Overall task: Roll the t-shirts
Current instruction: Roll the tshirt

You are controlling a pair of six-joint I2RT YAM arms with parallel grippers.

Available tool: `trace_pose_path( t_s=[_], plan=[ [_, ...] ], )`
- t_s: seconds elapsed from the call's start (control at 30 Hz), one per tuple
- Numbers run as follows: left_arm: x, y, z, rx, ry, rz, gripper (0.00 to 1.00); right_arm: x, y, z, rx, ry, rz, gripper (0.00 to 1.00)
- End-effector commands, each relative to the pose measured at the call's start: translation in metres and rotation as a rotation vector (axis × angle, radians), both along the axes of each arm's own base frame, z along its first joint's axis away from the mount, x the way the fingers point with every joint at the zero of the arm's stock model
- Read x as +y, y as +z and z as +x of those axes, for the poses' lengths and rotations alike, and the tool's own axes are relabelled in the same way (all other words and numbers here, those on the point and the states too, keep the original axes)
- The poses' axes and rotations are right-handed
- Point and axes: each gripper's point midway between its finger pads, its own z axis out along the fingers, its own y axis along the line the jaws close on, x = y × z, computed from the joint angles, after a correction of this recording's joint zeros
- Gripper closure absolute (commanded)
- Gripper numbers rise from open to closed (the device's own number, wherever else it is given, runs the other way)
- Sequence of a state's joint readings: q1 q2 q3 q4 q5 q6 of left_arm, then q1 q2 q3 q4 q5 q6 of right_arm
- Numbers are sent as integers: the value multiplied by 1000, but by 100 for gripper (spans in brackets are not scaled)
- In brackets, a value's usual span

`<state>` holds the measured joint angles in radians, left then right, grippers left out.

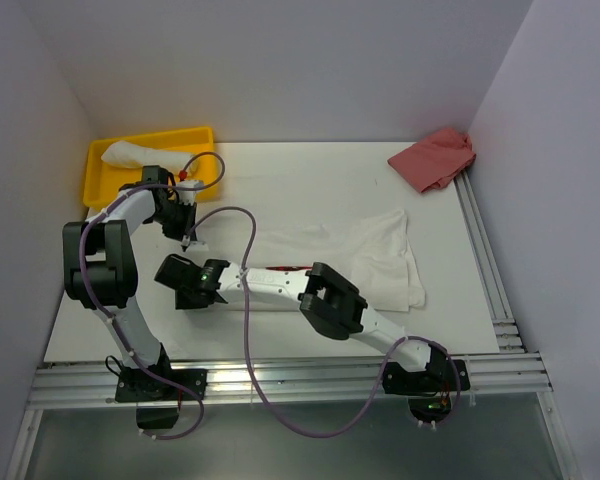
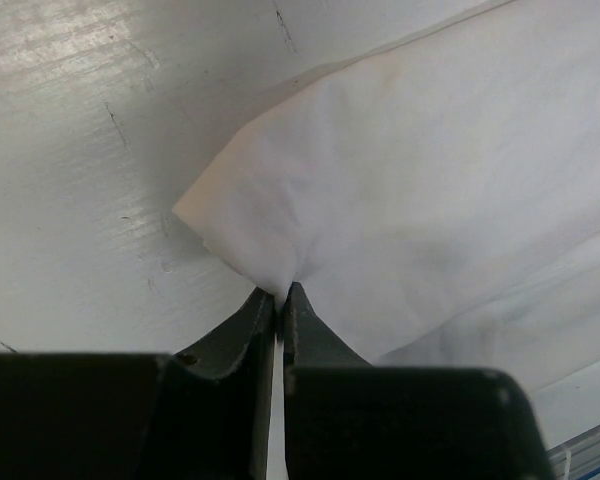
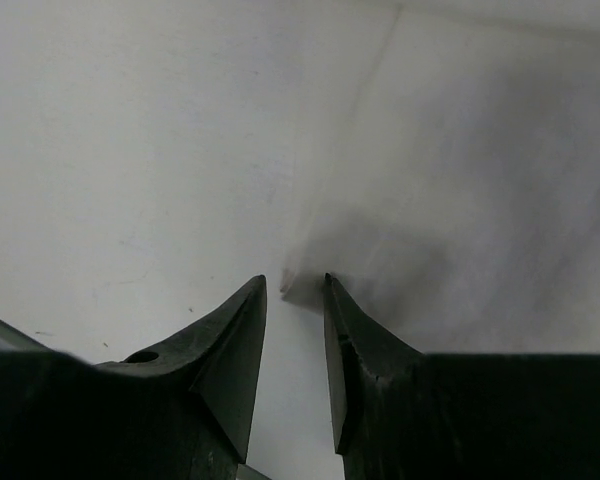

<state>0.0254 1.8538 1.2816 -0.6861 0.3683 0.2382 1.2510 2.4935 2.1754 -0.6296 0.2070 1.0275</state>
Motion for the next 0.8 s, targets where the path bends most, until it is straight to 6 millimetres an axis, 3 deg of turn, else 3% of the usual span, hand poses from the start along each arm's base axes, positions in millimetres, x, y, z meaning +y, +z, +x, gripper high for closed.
trace_pose_path(
  t_s=[0.0,0.33,0.47,0.77],
  plan=[
    [-3,20,8,-59,-3,-10,90,1,5,0,-40,-5,-20,62],
    [-3,18,7,-52,-5,-6,90,-7,-16,-5,-31,-2,-101,62],
    [-3,17,6,-49,-4,-5,90,-13,-26,-8,-10,0,-136,73],
    [-6,16,4,-50,-8,0,90,-22,-41,-12,19,2,-172,88]
  ],
)
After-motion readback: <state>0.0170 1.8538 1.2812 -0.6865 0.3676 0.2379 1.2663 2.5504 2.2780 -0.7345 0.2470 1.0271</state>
